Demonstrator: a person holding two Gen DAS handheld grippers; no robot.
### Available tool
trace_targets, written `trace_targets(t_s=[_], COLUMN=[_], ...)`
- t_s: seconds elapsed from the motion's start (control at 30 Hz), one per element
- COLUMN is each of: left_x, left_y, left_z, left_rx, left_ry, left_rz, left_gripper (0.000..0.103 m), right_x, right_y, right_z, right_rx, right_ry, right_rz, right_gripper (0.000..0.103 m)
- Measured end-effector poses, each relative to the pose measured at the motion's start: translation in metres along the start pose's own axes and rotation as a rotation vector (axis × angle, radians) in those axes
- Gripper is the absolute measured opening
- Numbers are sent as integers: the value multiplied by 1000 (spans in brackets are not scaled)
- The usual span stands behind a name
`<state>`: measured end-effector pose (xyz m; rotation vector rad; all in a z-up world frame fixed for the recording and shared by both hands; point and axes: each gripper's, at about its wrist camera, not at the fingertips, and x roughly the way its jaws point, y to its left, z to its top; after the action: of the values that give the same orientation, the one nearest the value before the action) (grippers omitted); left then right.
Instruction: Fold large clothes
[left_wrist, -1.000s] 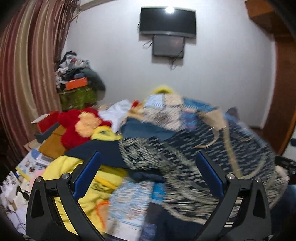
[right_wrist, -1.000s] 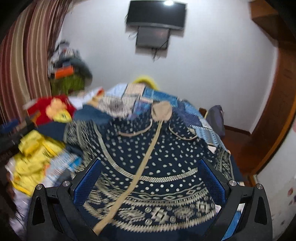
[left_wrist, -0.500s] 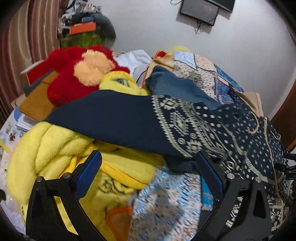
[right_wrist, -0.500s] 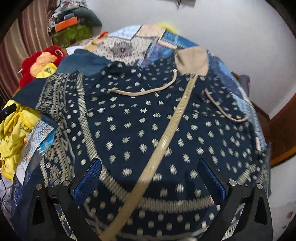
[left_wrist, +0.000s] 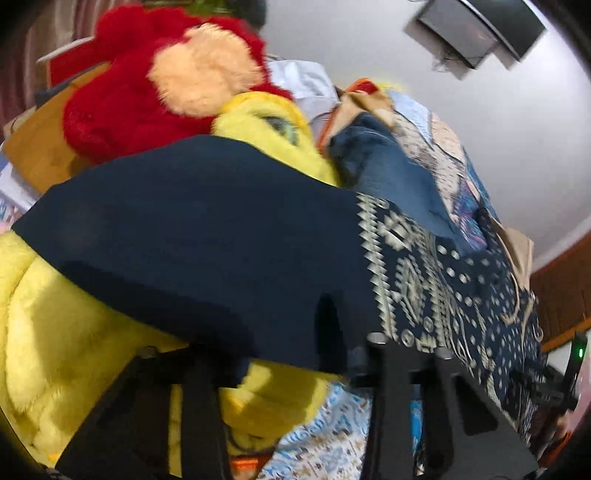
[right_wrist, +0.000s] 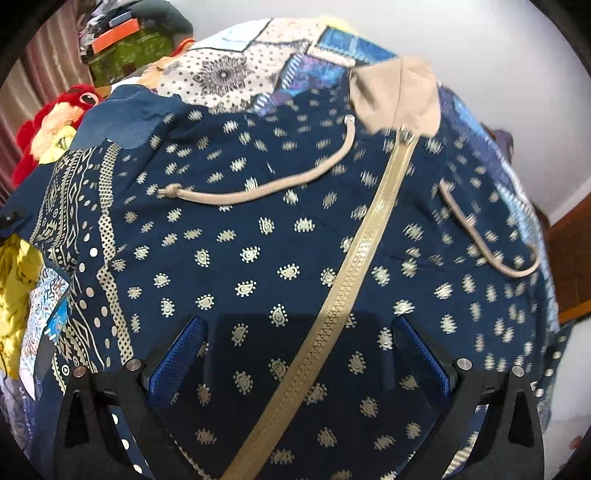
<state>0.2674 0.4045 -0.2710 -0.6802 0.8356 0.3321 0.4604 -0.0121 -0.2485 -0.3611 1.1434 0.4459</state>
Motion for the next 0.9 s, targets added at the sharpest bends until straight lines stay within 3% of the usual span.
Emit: trace_targets(t_s=[0.27,0.33,0.43,0.67,0.8,0.9], left_x=[-18,-20,-32,-75,-87,-82], left_y=[-23,-33,-62,-171,-263,-326], left_z=[22,29,38,48,26,-1], left_rx=[106,140,201,402,556,649], left_ry=[-147,-165,-196,-316,-334,-291], left_rz=[203,246,266,143,17,-97], left_gripper=[25,13,6,2,2,2], right_x=[2,1,-10,-73,-110,-132], right_y=[3,4,5,-11,-32,-50], right_z=[-11,-11,-16,-39,-51,-58], right_rx=[-33,-35,-46,33,73,100], right_ry=[5,30,37,-65,-138,-176], right_rz=[-7,-6,42,131,117,96], right_gripper=[103,103,103,102,102,102])
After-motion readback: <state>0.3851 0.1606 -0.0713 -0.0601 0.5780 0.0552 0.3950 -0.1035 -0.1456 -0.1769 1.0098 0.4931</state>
